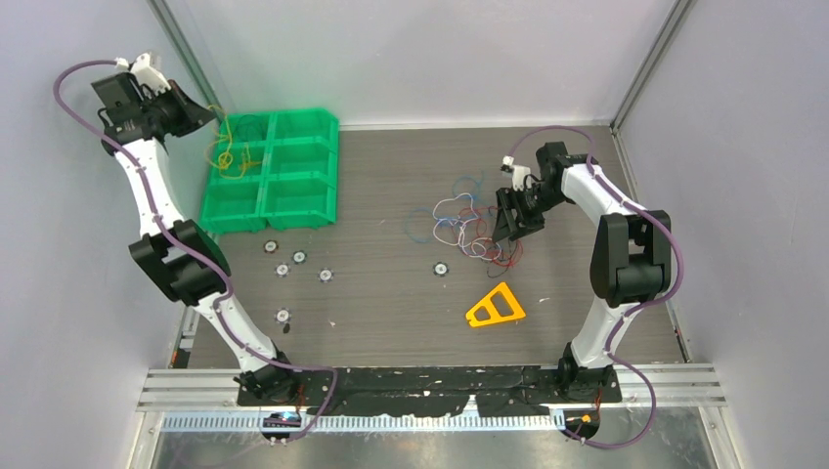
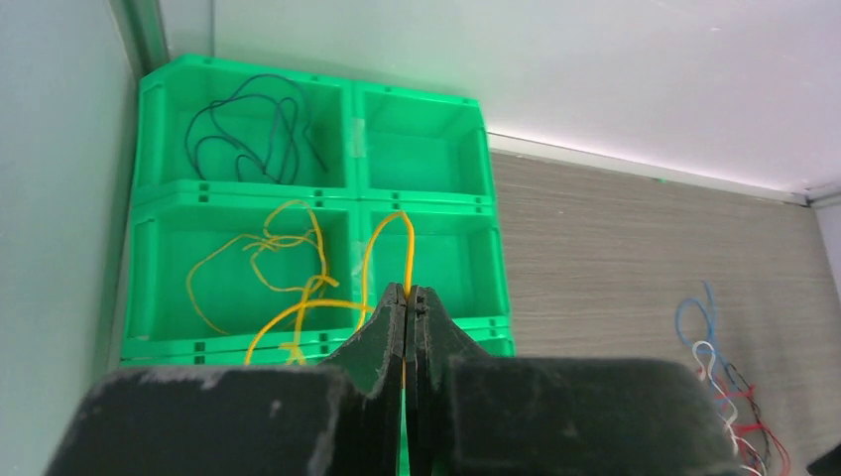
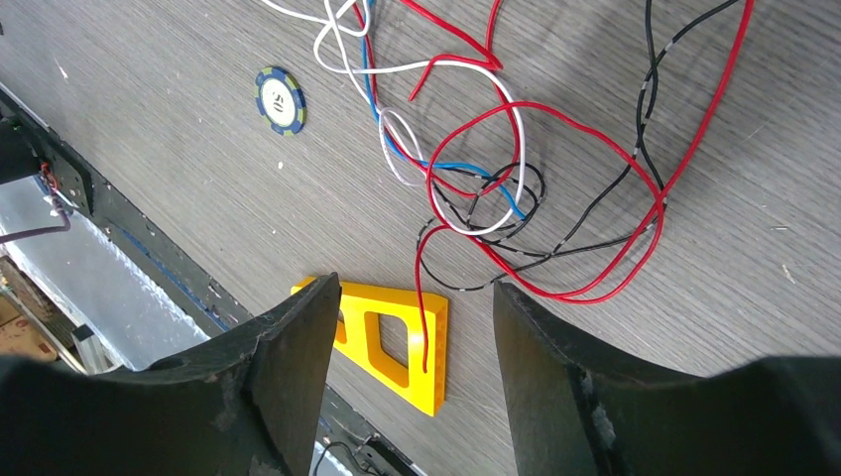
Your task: Untangle the cables
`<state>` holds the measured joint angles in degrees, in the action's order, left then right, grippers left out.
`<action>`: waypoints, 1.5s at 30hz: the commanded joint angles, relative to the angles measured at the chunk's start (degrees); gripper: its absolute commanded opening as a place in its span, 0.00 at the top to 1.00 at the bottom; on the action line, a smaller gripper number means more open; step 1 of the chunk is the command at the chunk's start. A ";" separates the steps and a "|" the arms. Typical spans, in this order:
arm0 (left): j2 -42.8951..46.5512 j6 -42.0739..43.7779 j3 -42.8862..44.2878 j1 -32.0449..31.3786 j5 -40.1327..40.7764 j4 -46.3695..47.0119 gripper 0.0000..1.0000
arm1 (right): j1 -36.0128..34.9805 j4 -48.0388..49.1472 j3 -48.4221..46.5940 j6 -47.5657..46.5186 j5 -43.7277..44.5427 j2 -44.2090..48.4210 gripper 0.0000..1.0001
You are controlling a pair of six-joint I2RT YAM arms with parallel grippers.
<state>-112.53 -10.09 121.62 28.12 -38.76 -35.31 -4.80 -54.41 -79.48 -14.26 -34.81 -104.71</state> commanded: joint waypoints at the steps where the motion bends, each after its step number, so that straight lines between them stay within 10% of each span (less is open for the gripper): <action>1: -2.62 -0.16 0.65 -0.08 2.25 6.75 1.00 | 0.06 -1.51 -0.99 -0.85 0.52 1.30 0.36; 10: -11.43 1.38 0.56 0.00 3.19 17.97 1.00 | 0.05 -4.10 -0.44 -2.17 2.51 1.07 0.36; 24: -14.50 5.28 -6.76 -0.74 3.68 10.91 0.99 | 0.05 -4.45 1.68 -2.27 4.31 1.62 0.36; 40: 5.71 16.01 -3.45 -4.12 0.96 -0.13 0.05 | 0.06 -2.31 -7.56 -4.49 6.99 -0.74 0.32; 45: 9.78 29.30 -5.02 -16.33 3.03 -15.50 0.02 | -0.50 1.22 -16.27 0.97 5.85 -6.28 0.32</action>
<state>-106.37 7.62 116.55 21.67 -34.63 -38.30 -4.80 -57.28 -88.71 -17.15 -28.80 -107.28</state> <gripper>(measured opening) 0.985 0.682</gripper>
